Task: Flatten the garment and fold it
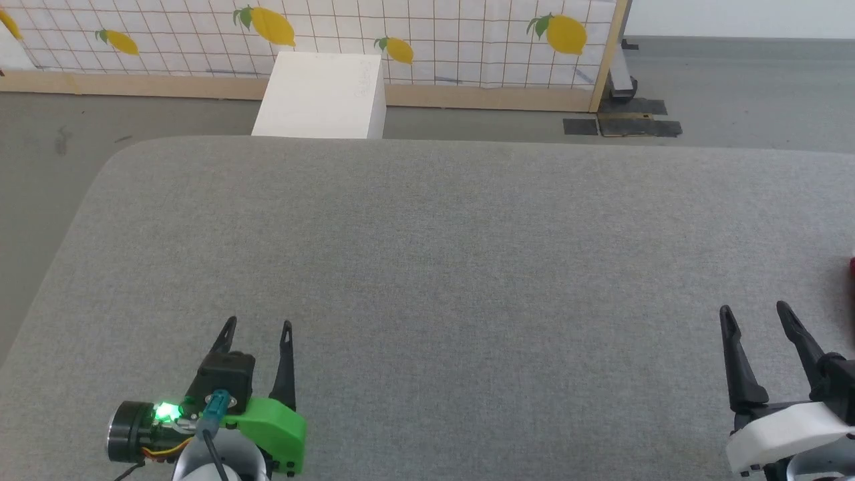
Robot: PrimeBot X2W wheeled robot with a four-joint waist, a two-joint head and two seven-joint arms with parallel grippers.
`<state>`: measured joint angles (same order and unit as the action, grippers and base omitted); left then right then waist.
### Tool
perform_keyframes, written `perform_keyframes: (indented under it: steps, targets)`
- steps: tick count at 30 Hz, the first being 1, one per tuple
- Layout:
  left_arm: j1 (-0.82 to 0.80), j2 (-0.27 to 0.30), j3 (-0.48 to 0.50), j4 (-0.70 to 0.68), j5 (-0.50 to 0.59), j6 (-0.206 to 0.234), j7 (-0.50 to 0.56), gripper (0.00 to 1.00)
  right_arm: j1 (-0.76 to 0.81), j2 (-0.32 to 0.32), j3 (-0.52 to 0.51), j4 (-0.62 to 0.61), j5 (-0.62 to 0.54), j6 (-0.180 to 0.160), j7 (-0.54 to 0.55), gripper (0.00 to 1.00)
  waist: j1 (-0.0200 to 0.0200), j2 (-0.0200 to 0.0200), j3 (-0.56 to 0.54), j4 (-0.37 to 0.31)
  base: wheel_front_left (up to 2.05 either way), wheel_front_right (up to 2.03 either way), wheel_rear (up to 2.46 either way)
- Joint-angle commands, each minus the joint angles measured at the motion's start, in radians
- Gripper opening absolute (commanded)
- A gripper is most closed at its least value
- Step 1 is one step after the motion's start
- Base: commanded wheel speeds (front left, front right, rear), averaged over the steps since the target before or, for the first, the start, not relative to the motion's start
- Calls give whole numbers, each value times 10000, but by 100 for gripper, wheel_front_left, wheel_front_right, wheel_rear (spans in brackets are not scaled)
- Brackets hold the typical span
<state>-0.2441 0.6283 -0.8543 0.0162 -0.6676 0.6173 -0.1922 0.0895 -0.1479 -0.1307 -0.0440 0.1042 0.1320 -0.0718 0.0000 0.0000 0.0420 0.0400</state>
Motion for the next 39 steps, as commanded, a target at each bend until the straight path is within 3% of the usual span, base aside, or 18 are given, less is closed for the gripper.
perform_keyframes:
  steps: [1, 16, 17, 21, 39]
  targets:
    - [-2, -42, 2, 19, 39, 37, -80, 100, 159, 49, -8, -65, -92, -13, -62, 100, 0, 0, -2, -1, 0, 0, 0]
    - [-16, -148, -46, 21, -132, -155, -105, 100, 219, 130, -25, -121, -58, -13, 27, 100, 0, 0, 34, 8, 0, 0, 0]
    - [-8, -83, -39, 19, -105, -141, -34, 0, 129, 89, -18, -63, -1, 0, 14, 0, 0, 0, 33, 6, 0, 0, 0]
    - [-2, -98, -18, 24, -76, -163, -8, 0, 126, 82, -8, -46, 2, 2, 16, 0, 0, 0, 32, 4, 0, 0, 0]
    - [345, -906, 1200, -2, 884, -1018, 267, 0, -20, 209, 179, 23, -147, 0, 116, 0, 0, 0, -32, -53, 0, 0, 0]
